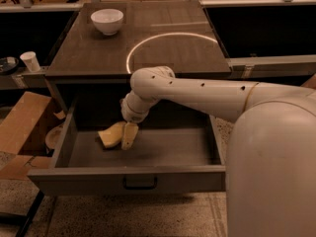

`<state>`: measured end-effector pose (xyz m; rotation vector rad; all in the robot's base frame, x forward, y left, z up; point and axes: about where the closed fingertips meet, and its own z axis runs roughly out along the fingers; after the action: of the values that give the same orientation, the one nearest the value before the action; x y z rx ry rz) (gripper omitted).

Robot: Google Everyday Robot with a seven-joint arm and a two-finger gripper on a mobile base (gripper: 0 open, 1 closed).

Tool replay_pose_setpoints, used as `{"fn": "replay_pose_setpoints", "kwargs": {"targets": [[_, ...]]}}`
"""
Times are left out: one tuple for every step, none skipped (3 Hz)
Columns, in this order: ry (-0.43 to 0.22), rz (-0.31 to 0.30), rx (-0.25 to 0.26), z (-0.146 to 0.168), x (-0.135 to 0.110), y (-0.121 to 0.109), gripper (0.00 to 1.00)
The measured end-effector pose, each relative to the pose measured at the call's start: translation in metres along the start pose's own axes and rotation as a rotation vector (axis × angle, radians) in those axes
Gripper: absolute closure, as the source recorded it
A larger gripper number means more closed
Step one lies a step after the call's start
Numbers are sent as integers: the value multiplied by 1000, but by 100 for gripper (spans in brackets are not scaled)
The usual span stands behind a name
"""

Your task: Pick sponge from top drawer and place on counter

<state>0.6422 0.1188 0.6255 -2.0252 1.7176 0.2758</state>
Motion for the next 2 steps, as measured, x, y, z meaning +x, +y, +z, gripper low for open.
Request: {"fn": "replay_pose_setpoints", "kwargs": {"targets": [[5,-7,4,1,-1,1,0],[31,-39,-8,10,-5,-1,16]]}}
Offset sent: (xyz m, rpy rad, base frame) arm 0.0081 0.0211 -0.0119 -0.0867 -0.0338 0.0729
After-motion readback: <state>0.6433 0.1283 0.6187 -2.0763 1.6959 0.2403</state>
